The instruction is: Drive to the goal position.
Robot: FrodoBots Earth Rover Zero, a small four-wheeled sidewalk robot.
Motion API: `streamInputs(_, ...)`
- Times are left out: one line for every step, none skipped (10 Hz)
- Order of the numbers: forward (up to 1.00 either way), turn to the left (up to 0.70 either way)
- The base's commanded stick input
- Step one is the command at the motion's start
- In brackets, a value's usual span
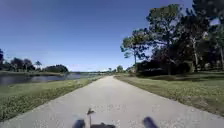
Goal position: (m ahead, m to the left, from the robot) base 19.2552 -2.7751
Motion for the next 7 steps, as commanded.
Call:
streamInputs(0.85, 0.0)
streamInputs(0.85, 0.0)
streamInputs(0.85, 0.0)
streamInputs(0.85, 0.0)
streamInputs(0.85, 0.0)
streamInputs(0.85, 0.0)
streamInputs(0.85, 0.0)
